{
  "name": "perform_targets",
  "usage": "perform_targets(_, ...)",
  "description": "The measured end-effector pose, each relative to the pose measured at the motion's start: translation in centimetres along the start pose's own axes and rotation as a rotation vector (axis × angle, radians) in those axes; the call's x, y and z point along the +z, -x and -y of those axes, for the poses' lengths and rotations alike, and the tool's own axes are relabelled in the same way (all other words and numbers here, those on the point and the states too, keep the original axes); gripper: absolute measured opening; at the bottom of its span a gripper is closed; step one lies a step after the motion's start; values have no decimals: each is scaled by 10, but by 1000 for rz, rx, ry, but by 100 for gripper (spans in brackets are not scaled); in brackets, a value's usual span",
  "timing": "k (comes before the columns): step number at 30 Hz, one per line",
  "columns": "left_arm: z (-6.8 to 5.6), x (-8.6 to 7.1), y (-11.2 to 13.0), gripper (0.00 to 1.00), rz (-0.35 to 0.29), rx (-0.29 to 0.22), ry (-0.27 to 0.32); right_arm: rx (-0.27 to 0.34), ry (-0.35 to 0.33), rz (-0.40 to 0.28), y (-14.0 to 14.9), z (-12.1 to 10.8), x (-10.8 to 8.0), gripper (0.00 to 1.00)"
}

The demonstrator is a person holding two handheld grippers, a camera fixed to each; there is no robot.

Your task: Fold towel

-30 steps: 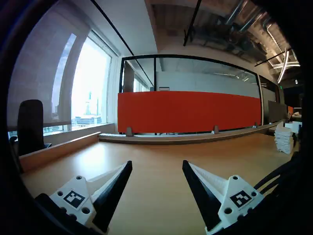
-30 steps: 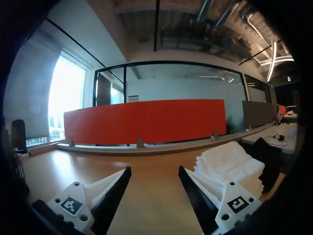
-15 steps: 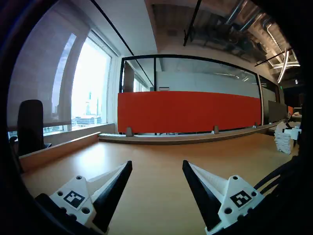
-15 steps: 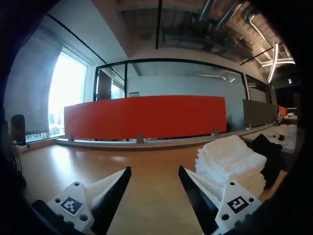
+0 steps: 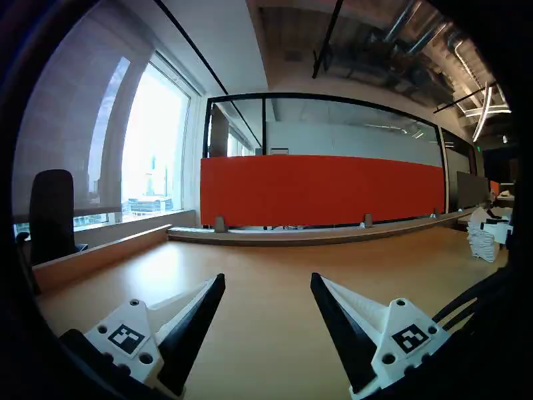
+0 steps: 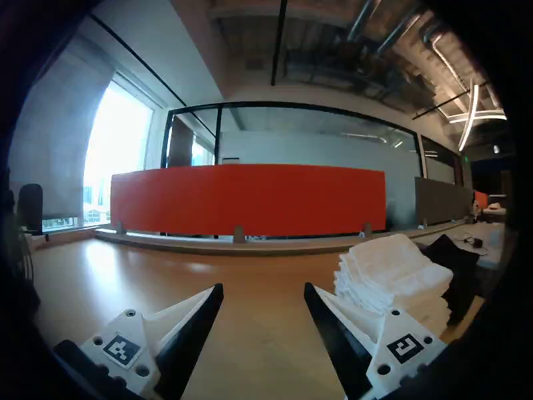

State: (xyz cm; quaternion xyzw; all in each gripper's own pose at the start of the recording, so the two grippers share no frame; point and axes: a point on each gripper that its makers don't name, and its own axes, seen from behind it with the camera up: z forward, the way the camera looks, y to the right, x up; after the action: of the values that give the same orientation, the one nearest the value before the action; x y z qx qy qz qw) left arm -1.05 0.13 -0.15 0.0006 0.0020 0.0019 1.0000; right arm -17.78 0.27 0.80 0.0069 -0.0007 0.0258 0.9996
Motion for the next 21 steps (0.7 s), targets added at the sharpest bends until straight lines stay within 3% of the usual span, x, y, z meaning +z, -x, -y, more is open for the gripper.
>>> perform_targets(21,1,0,-1,95,0,0,0,0,-5,0,-1,1,-2,94)
